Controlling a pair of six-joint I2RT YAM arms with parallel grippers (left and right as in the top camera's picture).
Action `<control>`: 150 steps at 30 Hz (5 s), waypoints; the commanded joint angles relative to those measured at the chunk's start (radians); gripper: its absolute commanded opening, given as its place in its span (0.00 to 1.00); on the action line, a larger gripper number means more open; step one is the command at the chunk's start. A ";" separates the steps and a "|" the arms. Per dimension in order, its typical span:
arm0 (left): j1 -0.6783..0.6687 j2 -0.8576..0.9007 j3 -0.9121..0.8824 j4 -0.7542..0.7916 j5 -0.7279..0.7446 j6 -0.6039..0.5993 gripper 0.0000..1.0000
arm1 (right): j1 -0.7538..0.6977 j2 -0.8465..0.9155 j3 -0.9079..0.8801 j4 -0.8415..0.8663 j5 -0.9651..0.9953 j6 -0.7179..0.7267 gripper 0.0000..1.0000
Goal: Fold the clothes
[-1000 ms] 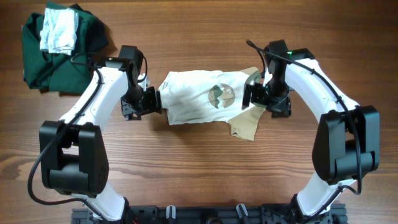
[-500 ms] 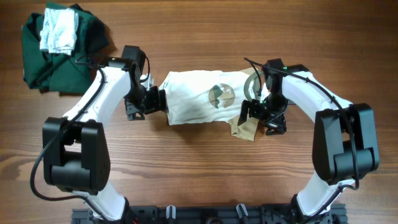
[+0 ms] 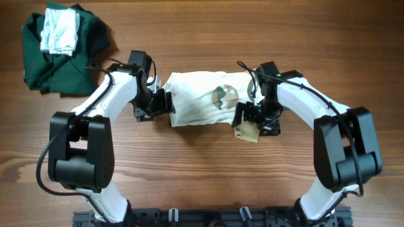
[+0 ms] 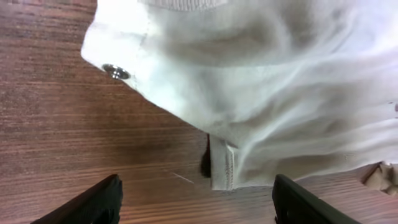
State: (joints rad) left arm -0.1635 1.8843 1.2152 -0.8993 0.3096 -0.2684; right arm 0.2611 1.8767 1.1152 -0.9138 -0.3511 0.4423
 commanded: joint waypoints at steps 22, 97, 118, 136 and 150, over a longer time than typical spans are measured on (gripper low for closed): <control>-0.077 0.098 -0.007 0.055 0.094 -0.055 0.70 | 0.006 0.004 -0.050 0.064 -0.017 0.031 1.00; -0.074 -0.136 -0.003 0.127 -0.122 -0.024 0.04 | -0.043 -0.174 -0.033 0.376 -0.114 0.085 0.04; -0.074 -0.065 -0.003 0.325 -0.151 -0.024 0.11 | -0.043 -0.173 -0.033 0.535 -0.003 0.107 0.04; -0.074 0.011 -0.003 0.476 -0.151 -0.024 0.09 | -0.043 -0.134 -0.034 0.678 0.105 0.108 0.04; -0.074 0.021 -0.003 0.528 -0.162 -0.024 0.14 | -0.043 -0.065 -0.034 0.726 0.176 0.055 0.88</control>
State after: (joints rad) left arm -0.2348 1.8946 1.2160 -0.3691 0.1604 -0.2977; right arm 0.2169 1.7855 1.0702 -0.1932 -0.2142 0.5186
